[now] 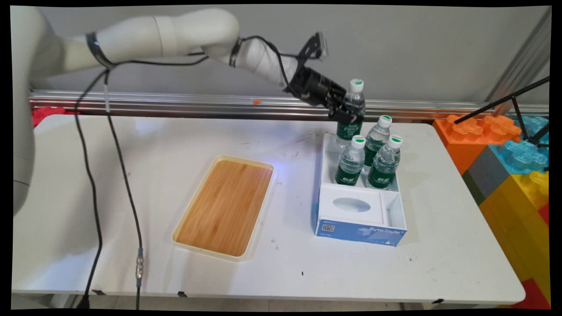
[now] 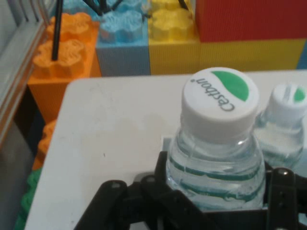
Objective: Place the picked object on the tray
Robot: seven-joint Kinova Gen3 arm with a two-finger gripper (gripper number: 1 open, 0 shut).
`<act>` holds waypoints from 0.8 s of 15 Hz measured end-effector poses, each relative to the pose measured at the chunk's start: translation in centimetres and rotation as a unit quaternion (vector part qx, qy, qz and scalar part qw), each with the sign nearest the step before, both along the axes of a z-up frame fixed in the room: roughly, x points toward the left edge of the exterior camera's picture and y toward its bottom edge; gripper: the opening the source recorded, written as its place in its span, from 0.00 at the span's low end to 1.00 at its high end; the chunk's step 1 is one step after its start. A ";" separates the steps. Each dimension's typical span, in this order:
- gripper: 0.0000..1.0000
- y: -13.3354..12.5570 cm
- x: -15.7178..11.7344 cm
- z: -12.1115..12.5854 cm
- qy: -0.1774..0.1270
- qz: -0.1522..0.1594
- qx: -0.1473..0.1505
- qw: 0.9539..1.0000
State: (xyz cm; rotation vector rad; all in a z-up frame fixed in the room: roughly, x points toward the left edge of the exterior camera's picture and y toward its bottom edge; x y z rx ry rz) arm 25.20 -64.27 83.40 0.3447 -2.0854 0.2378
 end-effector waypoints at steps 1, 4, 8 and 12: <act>0.00 0.5 0.2 1.4 0.001 0.007 0.000 1.000; 0.00 2.3 1.7 5.0 -0.002 0.030 0.001 1.000; 0.00 6.1 6.0 8.5 -0.016 0.073 0.015 0.997; 0.00 11.2 11.8 8.9 -0.040 0.095 0.041 0.994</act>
